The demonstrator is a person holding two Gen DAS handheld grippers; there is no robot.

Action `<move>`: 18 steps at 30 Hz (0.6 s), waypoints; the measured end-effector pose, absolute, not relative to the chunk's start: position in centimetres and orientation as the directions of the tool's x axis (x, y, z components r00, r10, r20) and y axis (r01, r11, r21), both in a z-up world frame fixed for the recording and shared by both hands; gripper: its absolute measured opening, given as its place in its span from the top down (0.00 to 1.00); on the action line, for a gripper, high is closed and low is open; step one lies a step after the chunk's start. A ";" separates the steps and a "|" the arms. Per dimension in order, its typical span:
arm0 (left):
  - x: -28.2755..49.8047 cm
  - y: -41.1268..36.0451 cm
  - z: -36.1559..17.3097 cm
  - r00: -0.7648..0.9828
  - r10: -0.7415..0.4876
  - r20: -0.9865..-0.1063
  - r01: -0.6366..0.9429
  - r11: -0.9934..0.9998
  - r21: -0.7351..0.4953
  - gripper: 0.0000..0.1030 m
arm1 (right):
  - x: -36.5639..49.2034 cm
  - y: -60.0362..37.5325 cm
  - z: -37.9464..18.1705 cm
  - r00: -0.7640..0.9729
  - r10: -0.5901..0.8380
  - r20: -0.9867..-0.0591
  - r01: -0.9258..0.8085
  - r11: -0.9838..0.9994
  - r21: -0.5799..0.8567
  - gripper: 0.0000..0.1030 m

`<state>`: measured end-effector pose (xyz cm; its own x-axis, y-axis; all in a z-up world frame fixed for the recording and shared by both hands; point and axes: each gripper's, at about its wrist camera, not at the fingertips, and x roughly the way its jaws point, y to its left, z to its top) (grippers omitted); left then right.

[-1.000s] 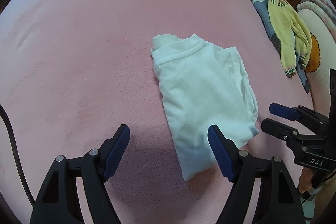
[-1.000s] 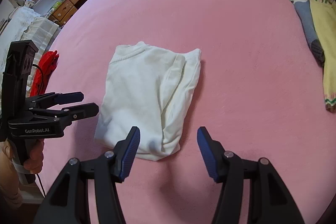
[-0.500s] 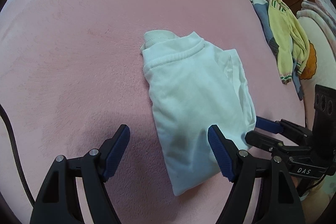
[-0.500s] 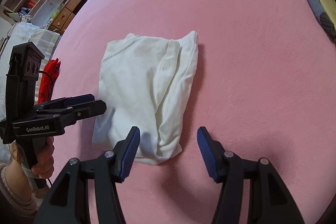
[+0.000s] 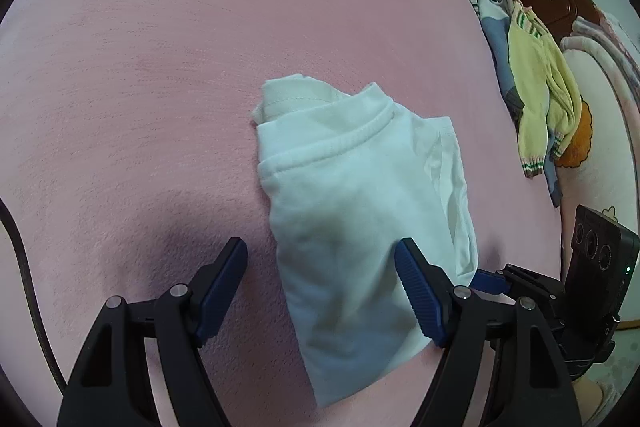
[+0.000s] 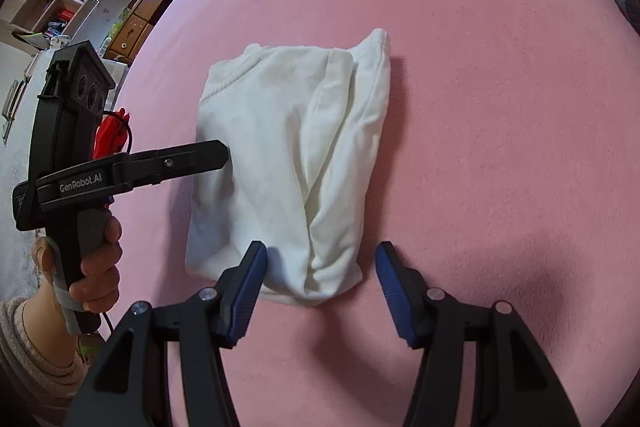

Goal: Fold small clothes
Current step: 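Close the left tool on the folded white shirt while the right tool grips it too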

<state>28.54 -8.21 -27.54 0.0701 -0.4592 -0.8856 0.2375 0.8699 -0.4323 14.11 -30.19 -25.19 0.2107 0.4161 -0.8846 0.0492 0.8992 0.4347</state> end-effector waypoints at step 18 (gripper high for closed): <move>29.1 -11.1 -28.7 0.019 -0.468 -0.883 0.322 0.840 -0.438 0.39 | 14.5 -28.7 -26.5 0.188 0.470 -0.863 -0.010 0.879 0.477 0.54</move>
